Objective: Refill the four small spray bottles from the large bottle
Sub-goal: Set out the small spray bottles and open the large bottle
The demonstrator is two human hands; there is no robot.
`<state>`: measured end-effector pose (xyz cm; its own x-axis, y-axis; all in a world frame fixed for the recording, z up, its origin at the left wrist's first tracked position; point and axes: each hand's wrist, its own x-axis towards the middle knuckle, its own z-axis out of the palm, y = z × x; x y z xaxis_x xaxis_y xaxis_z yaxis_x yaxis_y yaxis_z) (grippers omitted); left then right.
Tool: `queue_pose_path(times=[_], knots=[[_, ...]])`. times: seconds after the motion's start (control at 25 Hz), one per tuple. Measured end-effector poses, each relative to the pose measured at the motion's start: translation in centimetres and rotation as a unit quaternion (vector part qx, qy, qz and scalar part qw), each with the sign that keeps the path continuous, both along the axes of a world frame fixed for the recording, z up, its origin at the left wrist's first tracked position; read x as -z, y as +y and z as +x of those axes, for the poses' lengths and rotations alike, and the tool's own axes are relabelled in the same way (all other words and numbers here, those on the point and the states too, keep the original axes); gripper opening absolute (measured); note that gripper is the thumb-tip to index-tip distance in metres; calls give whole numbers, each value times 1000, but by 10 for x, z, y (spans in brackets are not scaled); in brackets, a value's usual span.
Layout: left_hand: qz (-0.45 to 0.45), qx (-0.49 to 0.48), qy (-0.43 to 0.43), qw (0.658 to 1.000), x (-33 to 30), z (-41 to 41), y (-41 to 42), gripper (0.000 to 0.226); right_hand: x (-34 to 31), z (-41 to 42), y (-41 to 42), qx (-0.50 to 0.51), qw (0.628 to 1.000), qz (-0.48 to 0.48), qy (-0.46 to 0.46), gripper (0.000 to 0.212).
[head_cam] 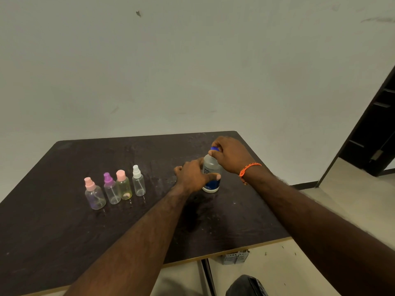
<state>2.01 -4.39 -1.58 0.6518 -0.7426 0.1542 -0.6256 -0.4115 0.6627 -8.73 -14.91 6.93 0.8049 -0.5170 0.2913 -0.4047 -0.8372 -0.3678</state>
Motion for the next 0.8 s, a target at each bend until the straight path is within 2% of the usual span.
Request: queue_pose_path(times=[0.08, 0.32, 0.36, 0.48, 0.6, 0.8], knots=[[-4, 3, 3, 1000, 0, 0, 1, 60, 0, -1, 1, -21, 1000, 12, 3, 23], [5, 4, 0, 1000, -6, -4, 4, 57, -14, -11, 1, -62, 995, 38, 72, 61], [4, 4, -4, 1000, -7, -4, 4, 57, -15, -11, 0, -48, 996, 31, 65, 59], [10, 7, -20, 1000, -8, -4, 5, 58, -12, -8, 0, 5, 1000, 20, 24, 36], [13, 6, -18, 1000, -7, -3, 4, 60, -6, -6, 0, -13, 999, 26, 13, 27], [15, 11, -16, 1000, -6, -2, 4, 62, -16, -18, -5, -83, 993, 42, 70, 56]])
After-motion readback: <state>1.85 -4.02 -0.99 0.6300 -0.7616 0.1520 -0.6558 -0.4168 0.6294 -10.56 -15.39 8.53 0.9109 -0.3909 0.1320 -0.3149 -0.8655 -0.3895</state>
